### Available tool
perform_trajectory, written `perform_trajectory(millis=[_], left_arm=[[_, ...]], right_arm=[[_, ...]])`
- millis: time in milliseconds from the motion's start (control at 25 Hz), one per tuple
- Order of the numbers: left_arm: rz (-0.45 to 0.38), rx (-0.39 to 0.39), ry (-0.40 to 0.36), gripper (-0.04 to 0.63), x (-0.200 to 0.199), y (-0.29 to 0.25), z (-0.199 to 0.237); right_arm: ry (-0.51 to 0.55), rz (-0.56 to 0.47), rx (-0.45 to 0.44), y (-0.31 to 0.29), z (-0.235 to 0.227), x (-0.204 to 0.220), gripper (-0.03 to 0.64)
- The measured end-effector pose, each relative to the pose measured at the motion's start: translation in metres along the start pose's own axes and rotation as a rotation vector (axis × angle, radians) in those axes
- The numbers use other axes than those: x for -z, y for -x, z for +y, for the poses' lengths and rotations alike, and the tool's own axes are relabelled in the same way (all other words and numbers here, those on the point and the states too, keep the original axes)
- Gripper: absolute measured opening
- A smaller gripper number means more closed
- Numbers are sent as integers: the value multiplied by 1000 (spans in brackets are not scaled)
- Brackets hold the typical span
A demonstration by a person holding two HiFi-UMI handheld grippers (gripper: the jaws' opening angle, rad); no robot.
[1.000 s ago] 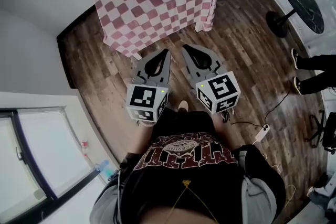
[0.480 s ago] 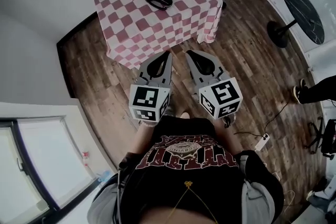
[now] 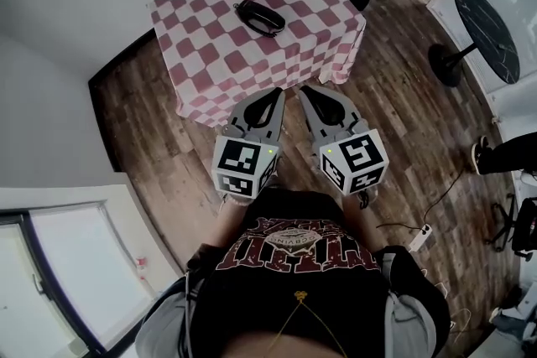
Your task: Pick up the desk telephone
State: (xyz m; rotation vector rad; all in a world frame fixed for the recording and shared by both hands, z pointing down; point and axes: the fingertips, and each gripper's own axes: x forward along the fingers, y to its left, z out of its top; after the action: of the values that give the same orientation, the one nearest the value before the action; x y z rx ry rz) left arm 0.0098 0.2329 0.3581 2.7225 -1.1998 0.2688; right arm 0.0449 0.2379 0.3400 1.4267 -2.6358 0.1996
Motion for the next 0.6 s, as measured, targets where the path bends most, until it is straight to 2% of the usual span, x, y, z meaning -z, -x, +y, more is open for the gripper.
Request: perform_trajectory(millis=[200, 400, 600], left_arm=[[5, 31, 40, 0, 3, -6, 26], [33, 65, 64, 0, 10, -5, 44], [68, 24, 49, 0, 17, -4, 63]], right_arm=[[-13, 7, 5, -31, 2, 0, 20], [-38, 2, -28, -52, 12, 0, 20], [-51, 21, -14, -65, 11, 3, 20]])
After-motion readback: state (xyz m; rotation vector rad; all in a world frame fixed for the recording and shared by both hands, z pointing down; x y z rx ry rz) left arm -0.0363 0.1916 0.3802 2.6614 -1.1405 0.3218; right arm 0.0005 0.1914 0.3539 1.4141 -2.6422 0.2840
